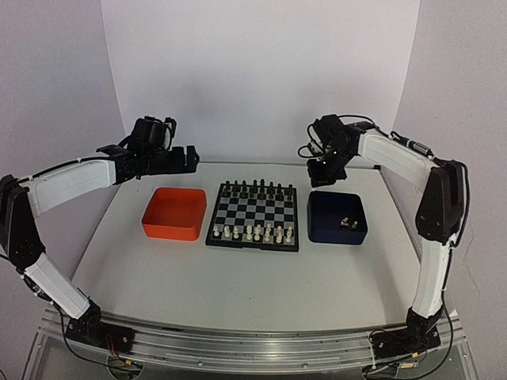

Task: Set up the chess pieces on the board
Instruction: Pick up the chess piece from the storage box, then place the chess piece on the chessboard.

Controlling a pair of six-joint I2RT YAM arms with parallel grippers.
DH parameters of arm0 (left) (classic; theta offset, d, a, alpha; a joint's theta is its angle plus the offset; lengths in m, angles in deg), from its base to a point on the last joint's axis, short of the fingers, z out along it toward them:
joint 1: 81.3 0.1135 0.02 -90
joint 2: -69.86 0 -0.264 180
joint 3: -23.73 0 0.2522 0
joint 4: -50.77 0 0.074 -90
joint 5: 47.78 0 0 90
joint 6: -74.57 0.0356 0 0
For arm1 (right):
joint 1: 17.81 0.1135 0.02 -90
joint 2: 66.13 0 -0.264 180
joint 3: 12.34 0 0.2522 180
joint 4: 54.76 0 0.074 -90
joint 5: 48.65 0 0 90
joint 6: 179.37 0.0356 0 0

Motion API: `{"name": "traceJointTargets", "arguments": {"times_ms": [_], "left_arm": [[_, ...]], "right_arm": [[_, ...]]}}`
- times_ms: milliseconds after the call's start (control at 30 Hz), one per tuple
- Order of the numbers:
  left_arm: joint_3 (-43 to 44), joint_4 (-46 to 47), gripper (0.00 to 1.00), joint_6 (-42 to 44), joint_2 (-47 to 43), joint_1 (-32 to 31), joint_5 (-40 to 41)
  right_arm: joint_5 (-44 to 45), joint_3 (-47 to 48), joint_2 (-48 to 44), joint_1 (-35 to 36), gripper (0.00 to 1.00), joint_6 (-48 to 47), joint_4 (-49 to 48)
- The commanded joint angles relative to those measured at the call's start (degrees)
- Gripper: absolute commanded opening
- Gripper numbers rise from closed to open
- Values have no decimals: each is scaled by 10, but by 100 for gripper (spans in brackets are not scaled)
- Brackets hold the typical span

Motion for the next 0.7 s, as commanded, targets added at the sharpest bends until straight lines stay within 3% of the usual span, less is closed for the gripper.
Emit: {"name": "traceJointTargets", "arguments": {"times_ms": [0,333,667], "left_arm": [[12,22,100,6,-18,2,9],[1,10,100,4,-29,2,4],[-7,2,100,6,-34,3,2]], "right_arm": [[-36,97,43,77,0,-55,27],[-83,289,204,136,0,-88,75],[-113,324,280,145,0,-83,81]]}}
